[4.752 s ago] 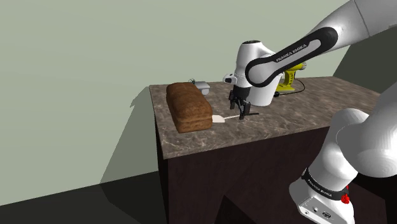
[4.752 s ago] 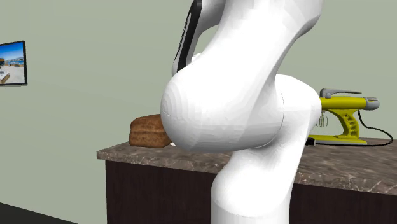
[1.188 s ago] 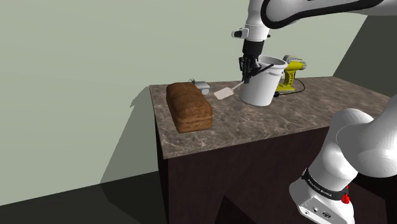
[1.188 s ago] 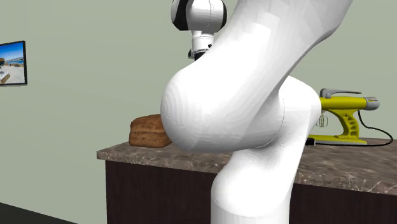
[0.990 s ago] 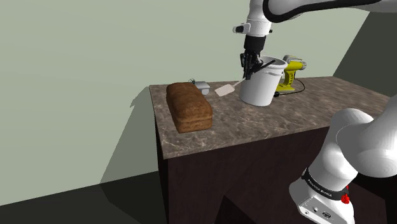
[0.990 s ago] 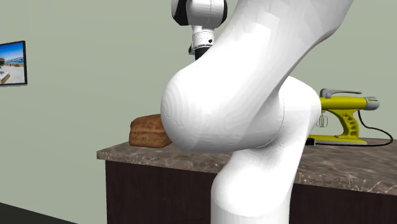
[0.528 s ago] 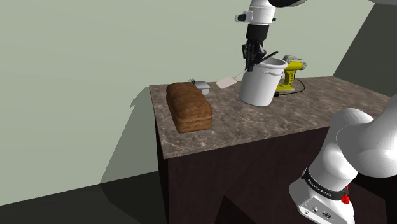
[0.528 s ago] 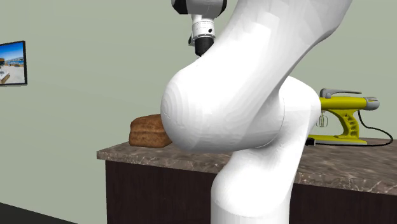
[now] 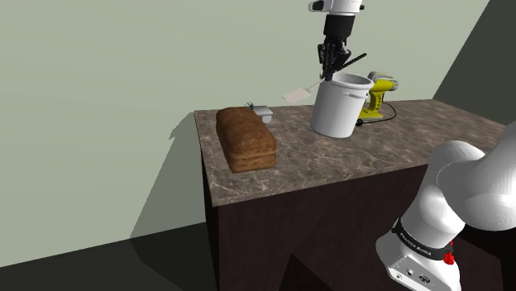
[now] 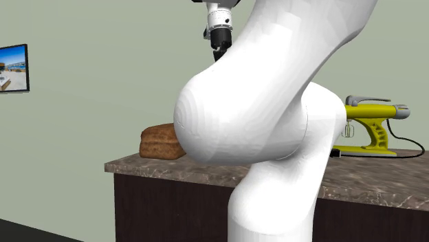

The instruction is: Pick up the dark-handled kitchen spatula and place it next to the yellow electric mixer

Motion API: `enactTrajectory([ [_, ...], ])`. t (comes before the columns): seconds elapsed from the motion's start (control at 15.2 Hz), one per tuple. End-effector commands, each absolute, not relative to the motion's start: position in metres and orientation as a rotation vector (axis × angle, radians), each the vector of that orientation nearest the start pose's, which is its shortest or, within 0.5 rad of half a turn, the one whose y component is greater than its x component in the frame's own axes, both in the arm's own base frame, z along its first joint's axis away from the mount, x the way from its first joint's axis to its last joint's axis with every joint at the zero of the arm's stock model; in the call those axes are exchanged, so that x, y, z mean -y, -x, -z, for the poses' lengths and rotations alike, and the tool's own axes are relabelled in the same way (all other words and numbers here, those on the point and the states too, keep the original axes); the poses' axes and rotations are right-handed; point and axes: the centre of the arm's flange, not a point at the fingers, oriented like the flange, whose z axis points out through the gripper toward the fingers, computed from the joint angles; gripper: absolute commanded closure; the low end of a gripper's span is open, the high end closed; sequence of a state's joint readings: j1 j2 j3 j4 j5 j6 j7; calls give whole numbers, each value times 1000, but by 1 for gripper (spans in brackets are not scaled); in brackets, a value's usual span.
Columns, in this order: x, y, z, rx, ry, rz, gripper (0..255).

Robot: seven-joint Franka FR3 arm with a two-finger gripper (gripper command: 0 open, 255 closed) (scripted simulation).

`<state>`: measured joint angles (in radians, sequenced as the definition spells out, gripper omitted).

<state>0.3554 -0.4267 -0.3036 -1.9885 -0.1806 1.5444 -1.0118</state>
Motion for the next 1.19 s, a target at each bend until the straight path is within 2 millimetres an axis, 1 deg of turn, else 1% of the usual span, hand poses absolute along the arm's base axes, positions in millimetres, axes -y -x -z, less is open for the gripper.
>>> enactTrajectory([
  [0.0, 23, -422, -634, 1646, 2715, -90, 255],
  [0.26, 23, -422, -655, 1646, 2715, -90, 255],
  [0.33, 23, -422, -658, 1646, 2715, -90, 255],
  [1.12, 158, -339, -658, 1646, 2715, -90, 255],
])
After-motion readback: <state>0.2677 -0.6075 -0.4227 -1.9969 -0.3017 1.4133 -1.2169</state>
